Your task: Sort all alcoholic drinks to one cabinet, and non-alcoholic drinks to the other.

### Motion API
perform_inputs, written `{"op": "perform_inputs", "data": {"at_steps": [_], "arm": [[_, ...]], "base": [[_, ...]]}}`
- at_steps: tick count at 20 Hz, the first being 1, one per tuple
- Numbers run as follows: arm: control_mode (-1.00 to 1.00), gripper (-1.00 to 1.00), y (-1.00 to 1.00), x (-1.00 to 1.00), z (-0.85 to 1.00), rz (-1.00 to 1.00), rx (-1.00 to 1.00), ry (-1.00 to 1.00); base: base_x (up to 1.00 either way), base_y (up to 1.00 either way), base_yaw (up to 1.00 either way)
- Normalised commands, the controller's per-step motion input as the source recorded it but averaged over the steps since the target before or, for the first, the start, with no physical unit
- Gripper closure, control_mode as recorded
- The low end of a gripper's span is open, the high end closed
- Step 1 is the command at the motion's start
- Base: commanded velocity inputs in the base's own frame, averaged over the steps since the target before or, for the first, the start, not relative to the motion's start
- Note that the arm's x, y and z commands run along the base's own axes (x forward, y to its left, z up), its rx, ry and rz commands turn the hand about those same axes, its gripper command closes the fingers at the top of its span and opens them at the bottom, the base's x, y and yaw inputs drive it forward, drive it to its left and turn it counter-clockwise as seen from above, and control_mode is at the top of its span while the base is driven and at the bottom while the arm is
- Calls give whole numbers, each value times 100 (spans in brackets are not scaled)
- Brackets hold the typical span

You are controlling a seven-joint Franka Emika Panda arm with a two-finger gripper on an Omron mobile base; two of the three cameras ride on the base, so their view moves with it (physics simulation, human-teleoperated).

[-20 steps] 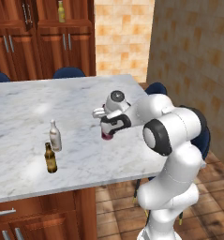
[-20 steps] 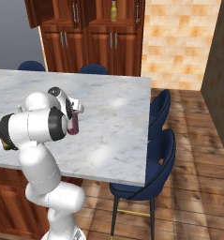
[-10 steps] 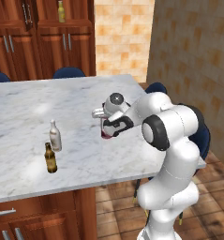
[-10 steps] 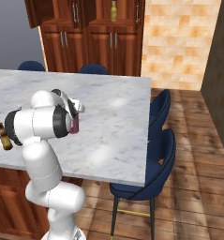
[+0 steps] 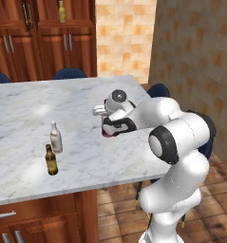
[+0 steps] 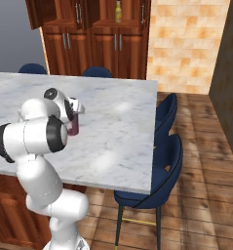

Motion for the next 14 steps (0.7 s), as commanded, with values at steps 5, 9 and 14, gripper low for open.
{"op": "perform_inputs", "data": {"at_steps": [5,9,14], "arm": [[-100,100,-16,-41,100,0,3,5],[-100,100,-16,-51,100,0,2,4],[-100,100,-21,-78,70,1,0,-2]], "base": [[0,0,0],[0,0,0],[0,0,0]]}}
